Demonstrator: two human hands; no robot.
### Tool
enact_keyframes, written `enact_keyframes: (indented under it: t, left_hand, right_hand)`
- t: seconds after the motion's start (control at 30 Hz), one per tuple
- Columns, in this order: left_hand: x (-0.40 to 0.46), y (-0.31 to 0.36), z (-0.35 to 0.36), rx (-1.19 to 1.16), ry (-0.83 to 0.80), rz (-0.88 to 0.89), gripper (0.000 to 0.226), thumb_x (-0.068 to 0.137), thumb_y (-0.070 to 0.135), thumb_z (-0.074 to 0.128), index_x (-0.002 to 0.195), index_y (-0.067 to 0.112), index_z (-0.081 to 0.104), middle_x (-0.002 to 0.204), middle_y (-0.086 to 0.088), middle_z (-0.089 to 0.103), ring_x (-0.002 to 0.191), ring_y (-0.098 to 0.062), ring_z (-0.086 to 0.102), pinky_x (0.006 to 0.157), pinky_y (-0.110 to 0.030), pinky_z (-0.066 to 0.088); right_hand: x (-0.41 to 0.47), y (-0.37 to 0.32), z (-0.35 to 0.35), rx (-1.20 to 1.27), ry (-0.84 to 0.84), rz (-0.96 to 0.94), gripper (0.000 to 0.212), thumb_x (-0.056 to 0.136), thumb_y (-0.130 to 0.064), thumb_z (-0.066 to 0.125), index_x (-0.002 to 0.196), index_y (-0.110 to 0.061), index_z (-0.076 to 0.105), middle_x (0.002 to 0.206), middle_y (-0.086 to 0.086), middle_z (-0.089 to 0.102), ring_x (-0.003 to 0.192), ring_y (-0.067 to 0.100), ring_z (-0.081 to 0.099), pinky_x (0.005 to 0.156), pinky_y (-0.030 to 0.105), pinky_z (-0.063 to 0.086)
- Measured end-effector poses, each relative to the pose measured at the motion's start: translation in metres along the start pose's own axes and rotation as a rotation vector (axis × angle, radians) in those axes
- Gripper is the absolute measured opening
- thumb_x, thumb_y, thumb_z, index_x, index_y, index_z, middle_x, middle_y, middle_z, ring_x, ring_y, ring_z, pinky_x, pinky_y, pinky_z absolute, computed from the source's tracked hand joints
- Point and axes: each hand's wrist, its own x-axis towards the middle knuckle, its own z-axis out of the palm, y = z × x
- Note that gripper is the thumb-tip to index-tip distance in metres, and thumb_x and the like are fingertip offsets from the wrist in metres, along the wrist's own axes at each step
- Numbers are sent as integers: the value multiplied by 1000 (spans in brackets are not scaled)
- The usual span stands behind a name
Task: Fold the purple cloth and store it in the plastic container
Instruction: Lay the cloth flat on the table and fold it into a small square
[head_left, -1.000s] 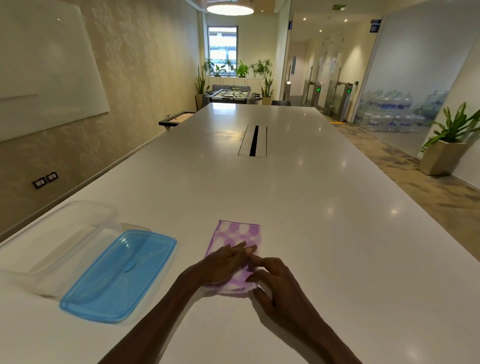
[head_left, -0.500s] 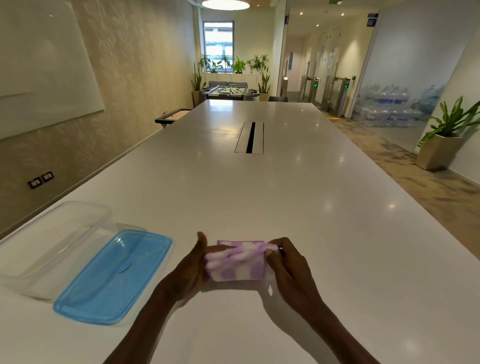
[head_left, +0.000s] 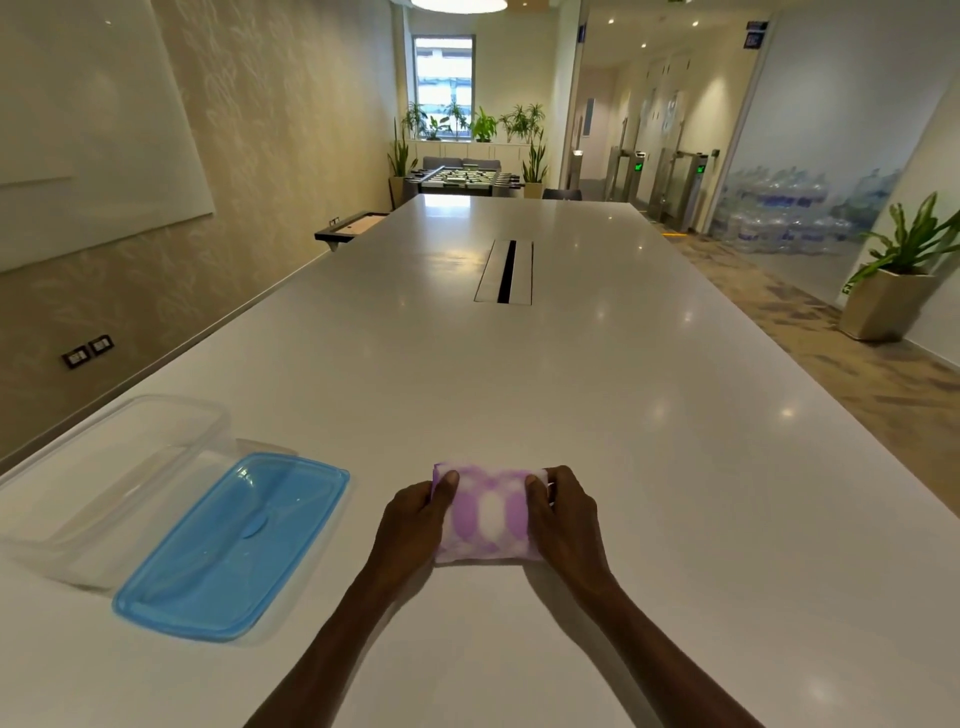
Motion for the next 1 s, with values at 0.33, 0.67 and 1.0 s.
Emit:
enact_keyframes:
  t: [0.33,0.67,1.0]
  left_hand:
    - [20,-5,-1,-28,28,14,24,98,42,46,112,34,63,113,11,67,104,-13,62,83,-32,51]
    - [33,-5,3,-60,48,-176,36,88,50,58,96,16,69,93,-1,70,89,-23,65,79,-38,55]
    - [31,-6,13,368,250,-75,36,95,43,45,83,14,64,84,-8,69,87,-31,62,71,-31,39]
  right_hand:
    - [8,5,6,-76,3,-150,9,95,-28,49,89,-27,54,71,-12,63,65,4,57,56,19,37]
    - [26,5,10,-207,-68,-13,13,95,-30,43,90,-19,50,82,-3,60,88,30,63,67,30,36]
    - [35,0,14,-398,-88,-71,23,96,-28,45,103,-8,55,101,13,70,96,35,64,71,34,42]
